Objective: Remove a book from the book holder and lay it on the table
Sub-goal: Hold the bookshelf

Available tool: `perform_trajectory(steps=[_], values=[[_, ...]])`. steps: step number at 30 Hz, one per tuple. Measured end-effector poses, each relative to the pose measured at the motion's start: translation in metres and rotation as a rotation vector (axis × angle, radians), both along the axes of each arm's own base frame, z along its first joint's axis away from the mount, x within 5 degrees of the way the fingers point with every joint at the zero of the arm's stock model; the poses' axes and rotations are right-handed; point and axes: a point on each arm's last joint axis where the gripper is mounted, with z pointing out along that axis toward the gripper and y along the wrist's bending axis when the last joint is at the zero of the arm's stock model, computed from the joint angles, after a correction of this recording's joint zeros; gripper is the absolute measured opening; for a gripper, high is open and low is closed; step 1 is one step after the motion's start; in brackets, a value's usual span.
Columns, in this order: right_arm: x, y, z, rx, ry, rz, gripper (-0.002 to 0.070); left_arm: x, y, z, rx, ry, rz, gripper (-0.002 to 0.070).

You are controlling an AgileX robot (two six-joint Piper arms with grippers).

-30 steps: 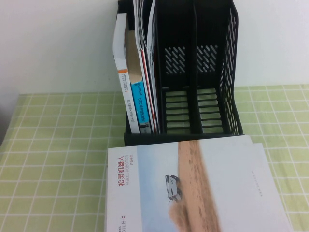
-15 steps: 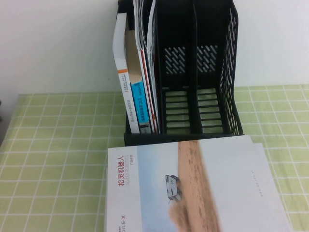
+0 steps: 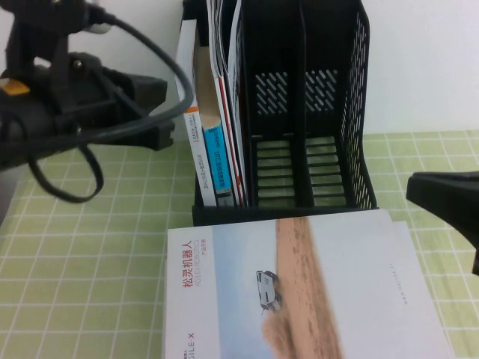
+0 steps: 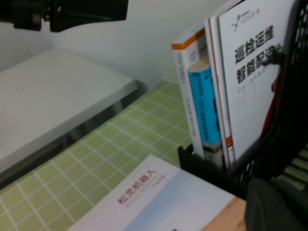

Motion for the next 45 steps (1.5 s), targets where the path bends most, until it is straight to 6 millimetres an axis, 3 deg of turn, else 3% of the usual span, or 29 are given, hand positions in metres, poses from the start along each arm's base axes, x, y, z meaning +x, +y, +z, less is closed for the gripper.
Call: perform_trajectory(steps=[4,11,14,20,24,31,37,45], values=[[0.015,0.003,0.007,-0.047,-0.068,-0.019,-0.0001,0.024,-0.014,0.003,0.068,-0.003,-0.076,-0.0003],[0.028,0.017,0.021,-0.101,-0.154,-0.14,-0.0001,0.04,-0.034,0.005,0.083,-0.034,-0.253,-0.0003],[0.028,0.033,0.021,-0.142,-0.183,-0.133,-0.0001,0.043,-0.037,0.007,0.075,-0.058,-0.266,-0.0003],[0.038,0.084,0.011,-0.191,-0.155,-0.034,0.0,0.05,-0.039,0.001,0.099,-0.067,-0.269,-0.0003],[0.064,0.105,0.003,-0.204,-0.103,-0.082,0.0027,0.061,-0.028,-0.005,0.073,-0.032,-0.22,-0.0003],[0.096,0.128,0.004,-0.206,-0.097,-0.127,0.016,0.076,0.006,-0.004,-0.004,-0.01,-0.109,-0.0003],[0.117,0.137,0.006,-0.206,-0.1,-0.202,0.0228,0.068,-0.006,0.001,-0.048,-0.052,-0.259,-0.0003],[0.122,0.139,0.008,-0.207,-0.104,-0.229,0.0239,0.067,-0.011,0.003,-0.055,-0.088,-0.312,-0.0003]])
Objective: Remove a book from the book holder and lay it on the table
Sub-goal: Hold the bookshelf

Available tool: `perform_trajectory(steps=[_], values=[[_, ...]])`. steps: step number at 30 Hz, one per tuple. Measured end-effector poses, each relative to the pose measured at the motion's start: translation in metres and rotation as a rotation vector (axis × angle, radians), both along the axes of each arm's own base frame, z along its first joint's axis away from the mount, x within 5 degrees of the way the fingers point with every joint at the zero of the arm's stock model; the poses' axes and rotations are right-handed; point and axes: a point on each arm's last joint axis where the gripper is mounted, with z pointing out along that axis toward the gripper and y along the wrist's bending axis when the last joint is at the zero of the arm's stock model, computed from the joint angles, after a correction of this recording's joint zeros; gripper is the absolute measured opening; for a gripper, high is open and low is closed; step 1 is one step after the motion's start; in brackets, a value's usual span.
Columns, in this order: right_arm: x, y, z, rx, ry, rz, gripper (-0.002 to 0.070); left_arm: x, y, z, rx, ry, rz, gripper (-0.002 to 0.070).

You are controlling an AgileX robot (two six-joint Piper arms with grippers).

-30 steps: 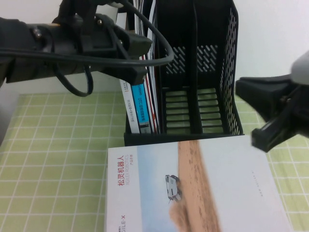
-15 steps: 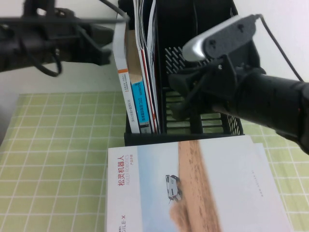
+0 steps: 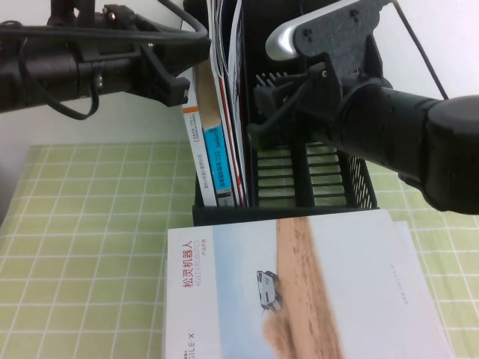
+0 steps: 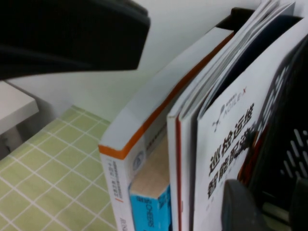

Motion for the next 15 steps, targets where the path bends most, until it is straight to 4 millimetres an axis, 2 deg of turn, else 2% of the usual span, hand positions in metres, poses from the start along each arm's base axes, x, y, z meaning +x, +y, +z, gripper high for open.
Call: perform_trajectory(steps=[3,11,15], values=[[0.001,0.001,-0.001,-0.003,0.001,-0.004,0.0239,0.003,-0.002,-0.005,0.002,0.012,-0.003,-0.0003],[0.005,0.003,-0.008,-0.016,0.014,-0.009,0.0239,0.021,-0.016,-0.035,0.032,0.089,-0.01,-0.0003],[0.005,0.002,-0.008,-0.021,0.012,-0.018,0.0239,0.024,-0.015,-0.039,0.044,0.091,0.002,-0.0003]])
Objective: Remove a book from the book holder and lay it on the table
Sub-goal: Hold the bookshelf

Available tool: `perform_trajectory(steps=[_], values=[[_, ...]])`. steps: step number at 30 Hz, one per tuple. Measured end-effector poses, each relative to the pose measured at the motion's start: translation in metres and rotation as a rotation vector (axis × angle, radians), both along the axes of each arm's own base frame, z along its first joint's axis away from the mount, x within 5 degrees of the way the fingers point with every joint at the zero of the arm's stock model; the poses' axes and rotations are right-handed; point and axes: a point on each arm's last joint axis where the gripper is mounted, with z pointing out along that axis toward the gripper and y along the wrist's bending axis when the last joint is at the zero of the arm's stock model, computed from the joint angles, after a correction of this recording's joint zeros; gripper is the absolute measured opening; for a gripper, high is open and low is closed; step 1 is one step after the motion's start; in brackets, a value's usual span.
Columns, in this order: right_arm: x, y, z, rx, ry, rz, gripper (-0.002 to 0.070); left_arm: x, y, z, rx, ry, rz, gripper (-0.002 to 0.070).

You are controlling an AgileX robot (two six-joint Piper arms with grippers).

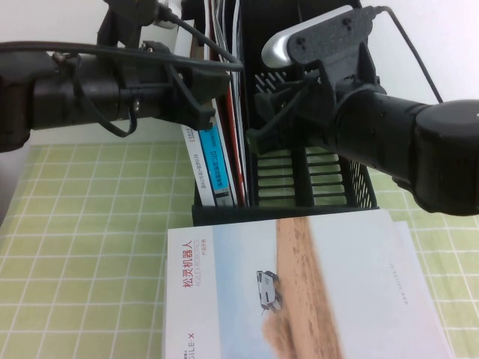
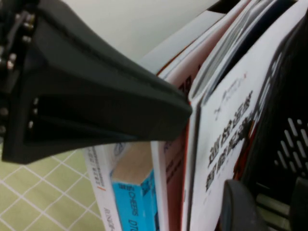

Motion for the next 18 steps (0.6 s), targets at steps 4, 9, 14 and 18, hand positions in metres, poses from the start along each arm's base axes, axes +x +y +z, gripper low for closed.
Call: perform_trajectory(steps=[4,9,14,18], values=[[0.001,0.0,-0.001,-0.004,0.0,-0.002,0.0239,0.001,0.001,-0.001,0.016,-0.009,0.015,-0.0003],[0.007,0.009,0.0,0.002,-0.009,0.024,0.0239,0.003,0.003,-0.001,0.03,-0.018,0.032,-0.0002],[0.02,0.023,-0.001,-0.017,-0.035,0.061,0.0239,0.003,0.003,-0.001,0.031,-0.018,0.033,-0.0003],[0.028,0.03,-0.004,-0.025,-0.043,0.065,0.0239,0.003,0.003,-0.001,0.031,-0.018,0.033,-0.0003]])
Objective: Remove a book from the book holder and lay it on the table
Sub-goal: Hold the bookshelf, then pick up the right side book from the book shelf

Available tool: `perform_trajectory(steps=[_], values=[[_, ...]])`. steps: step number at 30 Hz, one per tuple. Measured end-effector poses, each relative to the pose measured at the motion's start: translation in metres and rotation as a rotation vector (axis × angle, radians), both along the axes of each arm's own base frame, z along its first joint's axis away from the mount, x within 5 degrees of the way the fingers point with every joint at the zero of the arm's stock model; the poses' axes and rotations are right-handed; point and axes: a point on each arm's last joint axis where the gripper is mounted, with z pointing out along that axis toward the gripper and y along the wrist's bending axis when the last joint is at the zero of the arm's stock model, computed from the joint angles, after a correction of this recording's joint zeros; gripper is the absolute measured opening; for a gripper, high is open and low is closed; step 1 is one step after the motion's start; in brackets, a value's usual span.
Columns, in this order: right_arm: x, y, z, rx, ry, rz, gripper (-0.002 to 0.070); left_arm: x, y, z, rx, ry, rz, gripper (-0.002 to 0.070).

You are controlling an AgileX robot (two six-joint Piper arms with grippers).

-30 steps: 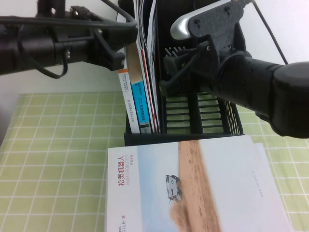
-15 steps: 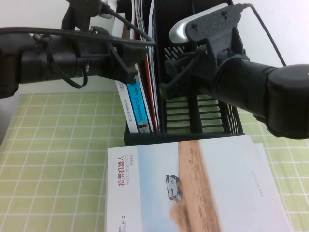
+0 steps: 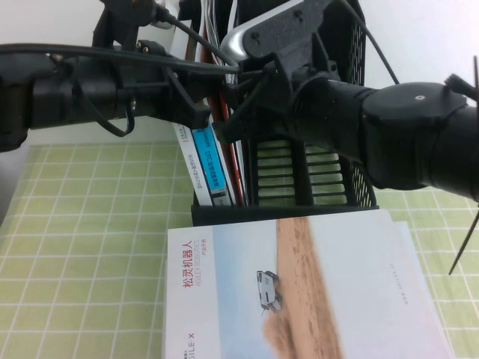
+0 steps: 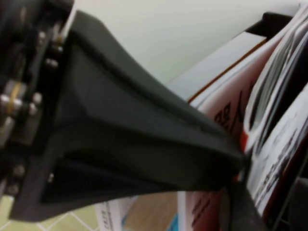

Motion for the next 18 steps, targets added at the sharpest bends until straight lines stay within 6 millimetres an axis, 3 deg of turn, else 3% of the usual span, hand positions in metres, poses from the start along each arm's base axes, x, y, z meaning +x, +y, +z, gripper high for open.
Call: perform_trajectory(steps=[8,18], values=[[0.006,0.0015,-0.0096,-0.045,-0.006,-0.028,0.0239,0.0011,0.0011,-0.0002,0.01,-0.008,0.013,-0.0003],[0.0048,0.0003,-0.0066,-0.063,-0.022,-0.022,0.0239,0.0023,0.0023,-0.0003,0.017,-0.014,0.029,-0.0003]])
